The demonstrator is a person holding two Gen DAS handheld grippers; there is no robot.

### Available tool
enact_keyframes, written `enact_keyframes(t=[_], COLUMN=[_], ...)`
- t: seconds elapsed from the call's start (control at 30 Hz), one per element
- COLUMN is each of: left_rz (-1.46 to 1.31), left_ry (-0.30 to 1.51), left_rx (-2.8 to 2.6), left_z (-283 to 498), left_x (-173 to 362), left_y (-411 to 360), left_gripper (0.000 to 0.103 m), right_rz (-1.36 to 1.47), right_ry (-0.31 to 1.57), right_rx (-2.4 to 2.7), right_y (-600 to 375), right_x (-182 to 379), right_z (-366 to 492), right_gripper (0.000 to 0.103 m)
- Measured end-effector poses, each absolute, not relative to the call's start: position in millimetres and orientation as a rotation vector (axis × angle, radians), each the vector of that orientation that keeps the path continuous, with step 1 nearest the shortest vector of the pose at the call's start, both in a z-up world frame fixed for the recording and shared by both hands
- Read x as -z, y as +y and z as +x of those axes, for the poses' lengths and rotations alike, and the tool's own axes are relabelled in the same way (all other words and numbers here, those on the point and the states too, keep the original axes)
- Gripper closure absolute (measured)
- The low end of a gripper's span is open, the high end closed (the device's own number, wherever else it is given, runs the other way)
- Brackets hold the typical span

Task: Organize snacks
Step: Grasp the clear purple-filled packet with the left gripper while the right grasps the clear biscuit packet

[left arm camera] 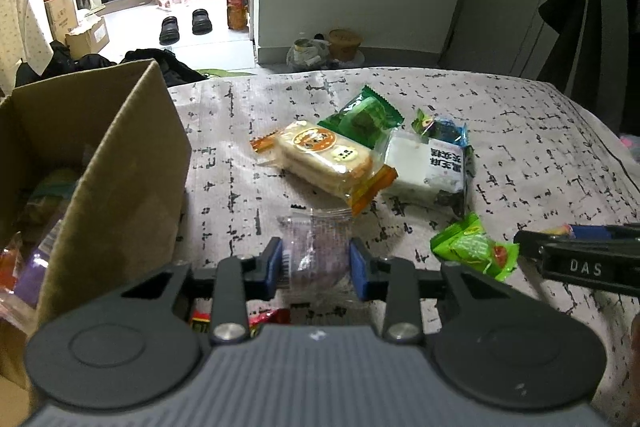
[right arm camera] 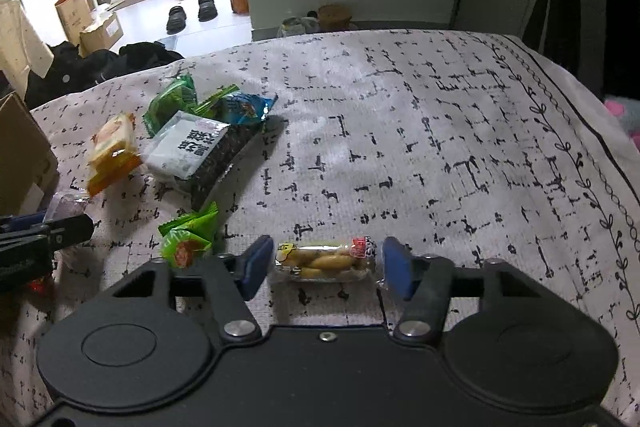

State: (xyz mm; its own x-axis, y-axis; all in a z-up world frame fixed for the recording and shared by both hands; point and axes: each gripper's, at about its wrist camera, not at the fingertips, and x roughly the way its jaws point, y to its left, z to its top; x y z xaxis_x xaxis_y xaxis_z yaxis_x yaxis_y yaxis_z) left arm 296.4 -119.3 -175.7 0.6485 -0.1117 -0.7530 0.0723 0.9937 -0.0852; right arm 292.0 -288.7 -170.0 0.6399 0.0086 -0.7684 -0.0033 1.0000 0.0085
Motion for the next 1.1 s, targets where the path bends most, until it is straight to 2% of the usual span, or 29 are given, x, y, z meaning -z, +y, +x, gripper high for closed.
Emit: enact_keyframes(t=[0.33, 1.1], left_rz=[-0.088, -0.158], left_ry=[0.81, 0.635], left_rx=[0.141, 0.112], left_z=[277.4, 236.9], left_x=[154.3, 79.5], left_y=[-106.2, -48.7], left_gripper=[0.069, 0.07], right_rz=[0.08, 0.077], right_ry=[0.801, 0.673], right_rx=[-0.048, -0.212], right_y=[-287.5, -209.6], right_x=[136.9, 80.5], right_z=[271.0, 259.0], right_gripper=[0.05, 0.05])
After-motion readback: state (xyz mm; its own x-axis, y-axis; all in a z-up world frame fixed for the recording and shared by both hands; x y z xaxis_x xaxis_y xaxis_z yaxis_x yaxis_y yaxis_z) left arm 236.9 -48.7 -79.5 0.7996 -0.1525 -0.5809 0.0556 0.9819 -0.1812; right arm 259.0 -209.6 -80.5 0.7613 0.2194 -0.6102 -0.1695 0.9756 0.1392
